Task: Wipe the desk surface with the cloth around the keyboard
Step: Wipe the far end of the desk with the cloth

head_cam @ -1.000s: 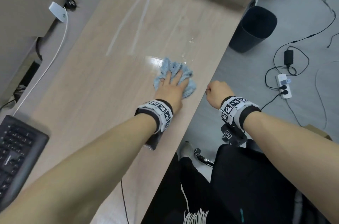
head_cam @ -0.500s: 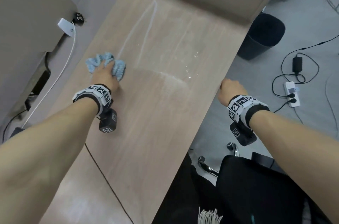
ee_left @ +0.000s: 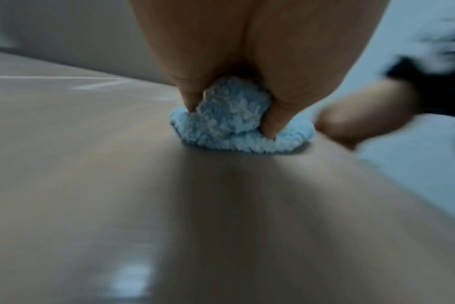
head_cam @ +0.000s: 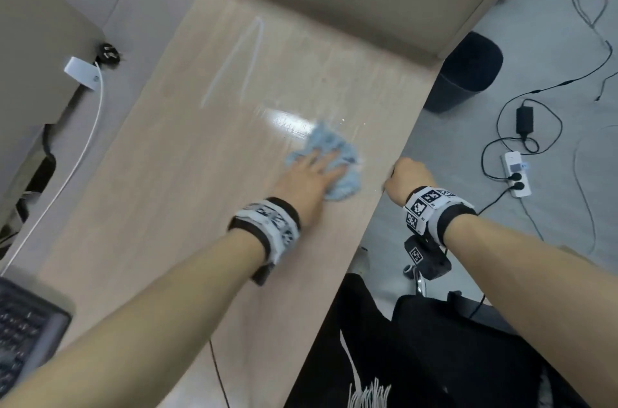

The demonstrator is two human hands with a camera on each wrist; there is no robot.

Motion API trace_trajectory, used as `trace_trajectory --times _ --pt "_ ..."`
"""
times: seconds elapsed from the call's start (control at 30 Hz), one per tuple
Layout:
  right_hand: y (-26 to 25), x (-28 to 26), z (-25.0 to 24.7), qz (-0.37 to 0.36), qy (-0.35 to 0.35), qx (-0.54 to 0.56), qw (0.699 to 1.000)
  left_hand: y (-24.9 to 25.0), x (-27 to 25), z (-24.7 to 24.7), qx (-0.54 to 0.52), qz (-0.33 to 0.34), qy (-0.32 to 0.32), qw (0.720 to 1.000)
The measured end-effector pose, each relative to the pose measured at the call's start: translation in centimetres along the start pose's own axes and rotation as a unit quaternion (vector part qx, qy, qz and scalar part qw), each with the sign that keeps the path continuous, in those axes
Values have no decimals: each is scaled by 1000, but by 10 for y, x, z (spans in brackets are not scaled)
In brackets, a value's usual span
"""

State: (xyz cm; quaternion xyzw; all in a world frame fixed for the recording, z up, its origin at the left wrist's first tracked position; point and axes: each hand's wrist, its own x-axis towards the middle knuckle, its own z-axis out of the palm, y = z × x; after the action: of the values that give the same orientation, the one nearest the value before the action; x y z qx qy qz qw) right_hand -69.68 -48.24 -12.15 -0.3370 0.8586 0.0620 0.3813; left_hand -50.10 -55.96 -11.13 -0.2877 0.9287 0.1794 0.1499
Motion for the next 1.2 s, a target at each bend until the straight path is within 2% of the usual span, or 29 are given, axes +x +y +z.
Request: trace_trajectory --times 0.07,0.13,0.23,0.3,0.37,0.47,0.53,0.6,0.63,0.67,0.73,0.77,0.8,0.87,0.93,1.0,1.1,1.2 --pt "3 2 -3 -12 -4 -6 1000 -47 -3 -11 -56 -122 63 989" --pt "6 4 -6 -32 -8 -19 999 -91 0 -24 -99 -218 88 967" --pt "12 6 -9 -50 -9 -32 998 -97 33 -37 -90 -273 64 956" --pt "16 7 -10 -66 -9 -39 997 -60 59 -39 -59 -249 61 965" --pt "22 7 -12 -91 -15 -40 995 -9 73 -31 -43 -166 44 984" --pt "33 4 -19 -106 -8 -58 993 51 57 -11 -14 -60 -6 998" --pt "41 4 -27 -101 -6 -61 993 61 40 0 7 5 -34 999" --pt "48 6 -35 -88 -6 -51 995 52 29 -2 19 36 -61 997" --pt "52 6 -39 -80 -4 -44 996 41 30 -8 21 23 -62 998" --pt "55 6 -42 -75 -1 -35 997 27 33 -16 -3 -21 -43 999" --pt "59 7 -46 -68 9 -17 997 -3 46 -34 -87 -160 31 983" --pt "60 8 -46 -66 11 -10 998 -11 54 -40 -107 -201 52 972" --pt "63 8 -46 -64 10 -6 998 -9 60 -43 -96 -212 52 971" --pt "65 7 -43 -65 10 -5 998 19 67 -38 -60 -162 29 985" --pt "66 5 -43 -65 16 -6 998 61 61 -22 -18 -52 4 998" --pt "67 3 -43 -65 19 -4 998 95 47 -4 -5 17 -13 1000" --pt "69 2 -49 -68 28 7 997 104 31 0 -72 11 3 997" --pt "69 2 -54 -62 38 18 997 77 23 -12 -137 -88 26 986"
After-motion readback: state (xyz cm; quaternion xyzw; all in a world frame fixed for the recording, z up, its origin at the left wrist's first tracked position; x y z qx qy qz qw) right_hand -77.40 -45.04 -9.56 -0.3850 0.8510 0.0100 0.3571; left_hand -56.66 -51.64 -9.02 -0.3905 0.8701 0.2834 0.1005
